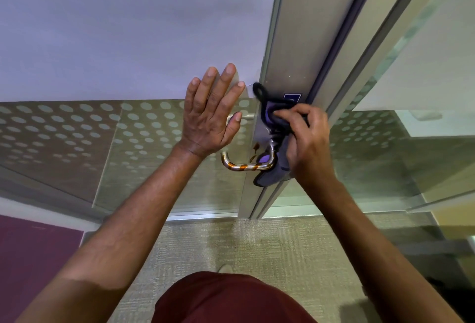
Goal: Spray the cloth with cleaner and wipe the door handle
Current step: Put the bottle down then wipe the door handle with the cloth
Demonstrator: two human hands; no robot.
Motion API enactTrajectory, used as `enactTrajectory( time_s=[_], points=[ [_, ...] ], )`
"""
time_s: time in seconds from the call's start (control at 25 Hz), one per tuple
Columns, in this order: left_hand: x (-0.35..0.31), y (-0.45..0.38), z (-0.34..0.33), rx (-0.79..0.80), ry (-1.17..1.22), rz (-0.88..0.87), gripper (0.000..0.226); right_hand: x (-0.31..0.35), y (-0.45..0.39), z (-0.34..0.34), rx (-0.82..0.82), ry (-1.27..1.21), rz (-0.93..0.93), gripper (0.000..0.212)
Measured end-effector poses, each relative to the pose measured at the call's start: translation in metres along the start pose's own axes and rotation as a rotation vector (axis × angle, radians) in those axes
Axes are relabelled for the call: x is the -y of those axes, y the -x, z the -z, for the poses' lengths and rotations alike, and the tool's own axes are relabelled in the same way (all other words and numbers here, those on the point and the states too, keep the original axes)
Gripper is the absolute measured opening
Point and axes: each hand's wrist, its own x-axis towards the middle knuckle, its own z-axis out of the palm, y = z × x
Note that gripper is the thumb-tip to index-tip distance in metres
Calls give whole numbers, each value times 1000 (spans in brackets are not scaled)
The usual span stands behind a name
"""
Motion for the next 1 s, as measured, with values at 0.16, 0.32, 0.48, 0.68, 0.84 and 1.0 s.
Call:
enactTrajectory(
  time_s=[0.16,0.32,0.48,0.68,0.84,1.0],
  points=[
    [1,2,-2,-11,-50,-22,58,-3,5,-25,153,212,132,51],
    [3,1,-6,-22,-80,-26,59,-16,32,-38,355,292,270,40],
    [3,3,-7,-28,-81,-27,65,-22,35,-34,386,373,299,36],
    [3,4,-8,-26,-98,-20,63,-19,35,-31,333,393,145,40],
    [3,3,-10,-38,-103,-29,66,-14,34,-36,403,384,193,36],
    [1,3,-8,-26,-110,-23,65,-32,32,-24,352,401,197,41]
  ],
)
